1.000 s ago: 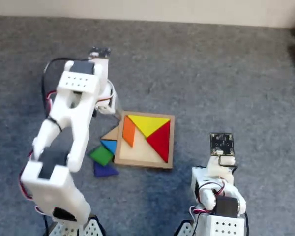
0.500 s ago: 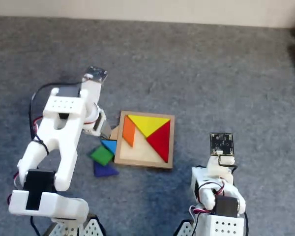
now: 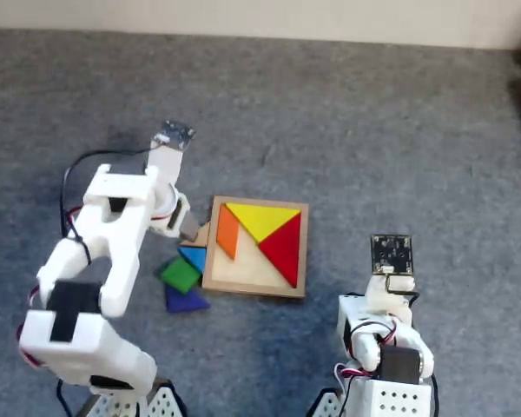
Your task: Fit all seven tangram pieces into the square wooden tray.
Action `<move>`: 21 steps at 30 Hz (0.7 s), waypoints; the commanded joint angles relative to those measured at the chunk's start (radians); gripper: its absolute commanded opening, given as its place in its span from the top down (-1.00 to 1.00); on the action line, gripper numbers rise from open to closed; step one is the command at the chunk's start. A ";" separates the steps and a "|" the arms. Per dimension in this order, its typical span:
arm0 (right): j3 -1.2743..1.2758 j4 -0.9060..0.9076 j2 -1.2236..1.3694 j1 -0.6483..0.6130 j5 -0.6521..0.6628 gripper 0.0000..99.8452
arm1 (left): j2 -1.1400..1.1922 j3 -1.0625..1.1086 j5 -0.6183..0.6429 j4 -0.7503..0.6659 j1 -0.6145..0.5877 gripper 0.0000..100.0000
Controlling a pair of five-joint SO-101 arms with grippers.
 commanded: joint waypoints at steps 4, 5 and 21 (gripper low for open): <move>0.102 0.007 -0.018 0.010 0.011 0.99 | 0.128 -0.200 -0.005 0.095 -0.013 0.47; 0.102 0.007 -0.018 0.010 0.011 0.99 | 0.130 -0.214 -0.005 0.106 -0.022 0.47; 0.102 0.007 -0.018 0.010 0.011 0.99 | 0.130 -0.516 -0.005 0.457 -0.005 0.47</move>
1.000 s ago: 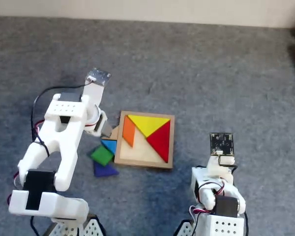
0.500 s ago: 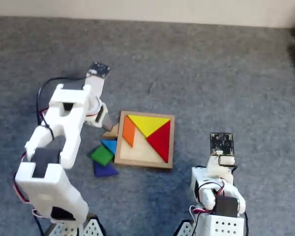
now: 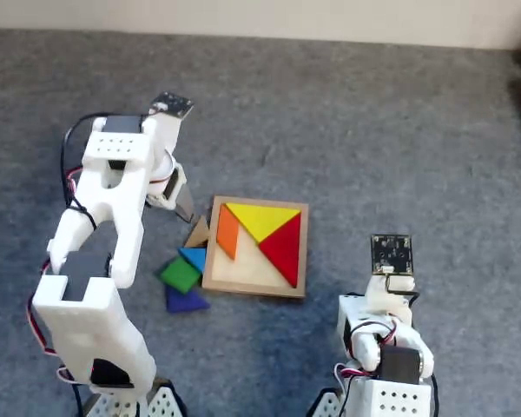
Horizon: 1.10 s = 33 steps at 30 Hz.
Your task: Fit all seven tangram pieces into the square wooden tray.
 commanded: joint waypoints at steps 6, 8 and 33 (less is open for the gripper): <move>0.102 0.007 -0.018 0.010 0.011 0.99 | -0.007 -0.053 0.029 0.098 0.107 0.47; 0.102 0.007 -0.018 0.010 0.011 0.99 | -0.005 -0.053 0.081 0.097 0.128 0.47; 0.102 0.007 -0.018 0.010 0.011 0.99 | 0.157 0.058 0.086 -0.123 0.065 0.61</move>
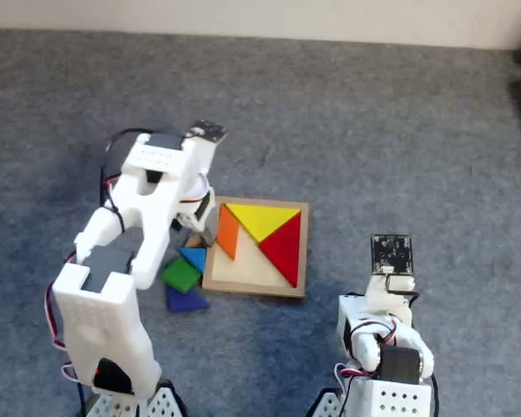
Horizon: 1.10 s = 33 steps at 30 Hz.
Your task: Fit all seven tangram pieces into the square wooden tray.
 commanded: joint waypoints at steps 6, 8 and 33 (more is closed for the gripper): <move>0.102 0.007 -0.018 0.010 0.011 0.99 | 0.018 -0.090 0.002 -0.031 -0.111 0.61; 0.102 0.007 -0.018 0.010 0.011 0.99 | 0.018 -0.111 0.002 -0.029 -0.127 0.61; 0.102 0.007 -0.018 0.010 0.011 0.99 | 0.096 -0.185 0.002 0.049 -0.088 0.77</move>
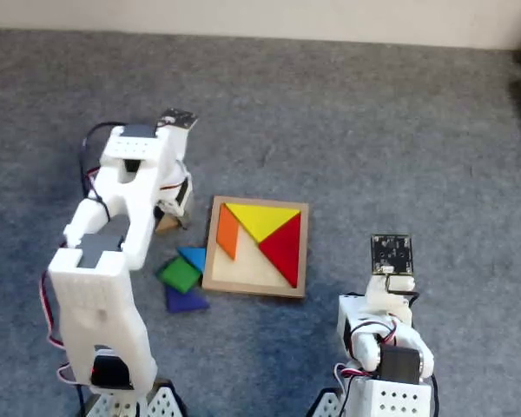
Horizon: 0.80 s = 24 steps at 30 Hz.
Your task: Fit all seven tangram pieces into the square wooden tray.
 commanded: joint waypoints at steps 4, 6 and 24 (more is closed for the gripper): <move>0.102 0.007 -0.018 0.010 0.011 0.99 | 0.002 -0.136 0.002 0.160 0.058 0.77; 0.102 0.007 -0.018 0.010 0.011 0.99 | 0.002 -0.183 0.002 0.207 0.082 0.77; 0.102 0.007 -0.018 0.010 0.011 0.99 | 0.002 -0.329 0.419 0.344 0.369 0.77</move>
